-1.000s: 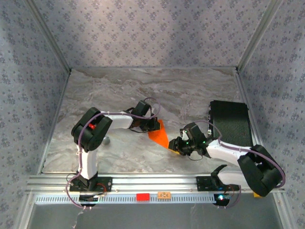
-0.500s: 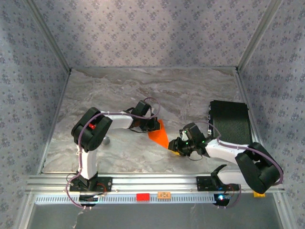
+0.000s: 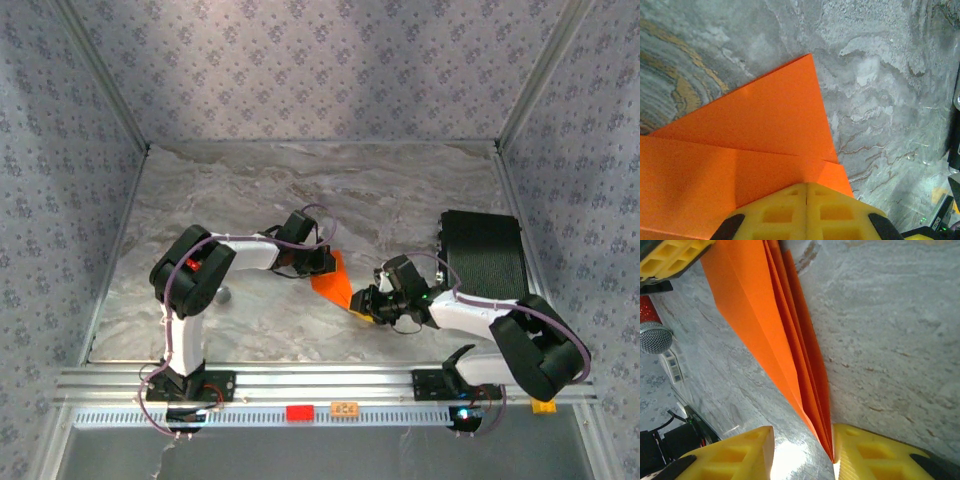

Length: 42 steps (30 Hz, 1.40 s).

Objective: Fold a paper plane with a square sheet of paper (pick it up from the middle)
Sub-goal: Turn over the paper at the center of the table.

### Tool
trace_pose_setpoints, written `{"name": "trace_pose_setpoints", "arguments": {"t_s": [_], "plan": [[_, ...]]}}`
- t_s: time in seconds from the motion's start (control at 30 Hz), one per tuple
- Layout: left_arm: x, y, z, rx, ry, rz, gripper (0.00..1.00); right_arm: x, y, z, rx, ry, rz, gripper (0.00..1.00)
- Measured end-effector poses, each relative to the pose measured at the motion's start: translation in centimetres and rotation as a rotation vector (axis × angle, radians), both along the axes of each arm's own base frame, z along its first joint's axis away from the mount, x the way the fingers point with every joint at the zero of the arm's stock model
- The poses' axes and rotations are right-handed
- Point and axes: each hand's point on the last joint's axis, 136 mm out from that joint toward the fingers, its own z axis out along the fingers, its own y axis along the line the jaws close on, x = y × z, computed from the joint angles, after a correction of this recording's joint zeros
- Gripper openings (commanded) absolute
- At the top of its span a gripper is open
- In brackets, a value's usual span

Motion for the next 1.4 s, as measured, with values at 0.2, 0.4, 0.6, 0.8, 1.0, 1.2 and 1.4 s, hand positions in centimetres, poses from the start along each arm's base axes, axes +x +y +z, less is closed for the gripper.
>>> {"name": "trace_pose_setpoints", "arguments": {"t_s": [0.2,0.4,0.6,0.8,1.0,1.2,1.4], "plan": [[0.0,0.0,0.0,0.000,0.000,0.000,0.05,0.8,0.4,0.6,0.027,-0.038,-0.005,0.36],[0.0,0.0,0.0,-0.001,0.003,0.003,0.05,1.9,0.6,0.6,0.045,-0.064,-0.019,0.34],[0.0,0.0,0.0,-0.001,0.006,0.005,0.05,2.4,0.7,0.7,0.054,-0.078,-0.026,0.30],[0.0,0.0,0.0,-0.002,0.008,0.009,0.07,2.6,0.7,0.8,0.062,-0.087,-0.028,0.19],[0.0,0.0,0.5,-0.011,0.018,0.020,0.16,2.5,0.7,0.8,0.064,-0.087,-0.022,0.09],[0.4,0.0,4.7,-0.063,-0.047,0.024,0.34,2.4,0.6,1.4,0.065,-0.111,-0.009,0.07],[1.1,1.0,10.3,-0.094,-0.185,0.057,0.40,2.8,-0.3,3.9,0.000,-0.217,0.007,0.06]]}}
